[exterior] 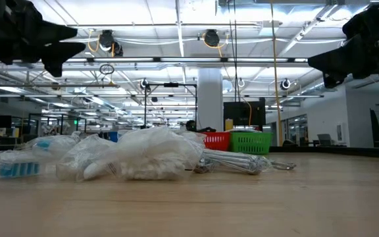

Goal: Pick & Place Travel size toiletries
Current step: Put the cotton pack into the red bin

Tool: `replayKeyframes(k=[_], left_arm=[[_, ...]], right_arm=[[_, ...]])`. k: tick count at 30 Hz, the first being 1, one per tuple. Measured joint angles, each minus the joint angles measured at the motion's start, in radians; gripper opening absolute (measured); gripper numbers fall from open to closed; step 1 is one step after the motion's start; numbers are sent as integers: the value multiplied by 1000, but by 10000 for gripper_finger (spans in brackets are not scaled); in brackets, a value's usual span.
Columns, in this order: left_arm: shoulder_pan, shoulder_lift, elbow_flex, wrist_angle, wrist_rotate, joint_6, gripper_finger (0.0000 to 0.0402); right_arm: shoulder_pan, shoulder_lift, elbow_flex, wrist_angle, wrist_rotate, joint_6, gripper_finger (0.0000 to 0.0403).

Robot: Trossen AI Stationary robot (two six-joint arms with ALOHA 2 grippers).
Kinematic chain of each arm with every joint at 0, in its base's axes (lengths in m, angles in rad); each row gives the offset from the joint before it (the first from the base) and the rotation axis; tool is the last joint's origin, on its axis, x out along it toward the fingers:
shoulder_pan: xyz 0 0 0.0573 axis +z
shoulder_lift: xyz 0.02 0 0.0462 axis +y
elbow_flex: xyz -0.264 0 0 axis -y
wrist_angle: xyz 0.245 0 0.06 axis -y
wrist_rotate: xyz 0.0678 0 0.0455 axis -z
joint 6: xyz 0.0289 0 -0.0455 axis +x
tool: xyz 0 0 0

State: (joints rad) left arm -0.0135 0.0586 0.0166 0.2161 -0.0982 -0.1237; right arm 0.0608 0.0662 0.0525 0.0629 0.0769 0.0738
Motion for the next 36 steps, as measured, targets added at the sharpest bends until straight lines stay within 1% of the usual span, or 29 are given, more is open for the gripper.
replayKeyframes(k=[2,9,13,17,19,22,25,27,30,33,36], left_arm=[[0,0,0,12,-12,-39,191],[0,0,0,0,-84,-53,191],[-1,3,0,8,-100,-171,191],[-35,95,0,53,-128,-178,191],[-62,182,7,89,-182,-195,191],[-105,358,53,100,-261,-262,191],[-144,570,148,100,-281,-312,191],[-169,719,243,87,-265,-302,191],[-200,923,414,-14,-222,-225,191],[-219,1086,597,-137,-183,-164,191],[-224,1239,763,-274,-171,-144,191]], right_arm=[[0,0,0,0,0,0,4],[0,0,0,0,0,0,4],[0,0,0,0,0,0,4],[0,0,0,0,0,0,4],[0,0,0,0,0,0,4],[0,0,0,0,0,0,4],[0,0,0,0,0,0,4],[0,0,0,0,0,0,4],[0,0,0,0,0,0,4],[0,0,0,0,0,0,4],[0,0,0,0,0,0,4]])
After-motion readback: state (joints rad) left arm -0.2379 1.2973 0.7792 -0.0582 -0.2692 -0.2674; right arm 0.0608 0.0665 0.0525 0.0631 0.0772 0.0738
